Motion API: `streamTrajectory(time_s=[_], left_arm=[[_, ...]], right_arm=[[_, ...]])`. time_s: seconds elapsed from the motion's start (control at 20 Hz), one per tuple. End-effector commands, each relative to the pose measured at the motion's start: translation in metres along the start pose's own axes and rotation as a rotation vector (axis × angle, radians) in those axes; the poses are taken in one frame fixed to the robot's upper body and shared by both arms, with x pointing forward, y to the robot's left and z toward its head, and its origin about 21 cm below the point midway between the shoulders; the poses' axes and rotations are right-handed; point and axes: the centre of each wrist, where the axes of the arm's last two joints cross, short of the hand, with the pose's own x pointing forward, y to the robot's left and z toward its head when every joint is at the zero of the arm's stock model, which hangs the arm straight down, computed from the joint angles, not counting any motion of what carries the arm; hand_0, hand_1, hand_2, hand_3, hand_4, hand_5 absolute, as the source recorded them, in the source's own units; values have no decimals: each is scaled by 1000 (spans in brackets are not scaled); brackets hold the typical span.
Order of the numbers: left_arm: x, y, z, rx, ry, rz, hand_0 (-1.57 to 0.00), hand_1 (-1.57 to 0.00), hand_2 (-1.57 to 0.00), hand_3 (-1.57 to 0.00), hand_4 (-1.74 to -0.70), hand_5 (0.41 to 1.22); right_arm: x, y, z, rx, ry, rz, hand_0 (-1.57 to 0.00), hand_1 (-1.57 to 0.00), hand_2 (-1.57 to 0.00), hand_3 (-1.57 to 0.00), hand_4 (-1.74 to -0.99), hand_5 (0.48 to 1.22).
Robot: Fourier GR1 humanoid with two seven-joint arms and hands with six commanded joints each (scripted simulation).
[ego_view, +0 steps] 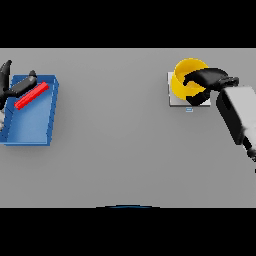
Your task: Pick up the red beaker and tilt it to pour out 1 green nut into yellow bowl. Pick up the yellow bowl and place it on the metallic measuring scale.
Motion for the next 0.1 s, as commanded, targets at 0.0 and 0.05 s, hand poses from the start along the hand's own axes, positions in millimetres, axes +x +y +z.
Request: streamTrajectory(time_s=[0.0,0.05], left_arm=[[1,0,1,1,-3,2,1,1,1,1,-820,734],[-3,-1,1,2,-5,-1,1,1,1,1,-821,734]], right_arm=[[0,-1,0,2,3,0,-66,-59,-142,-365,-1316,735],[-2,-1,1,5,-1,1,-53,-47,-115,-348,-1308,733]])
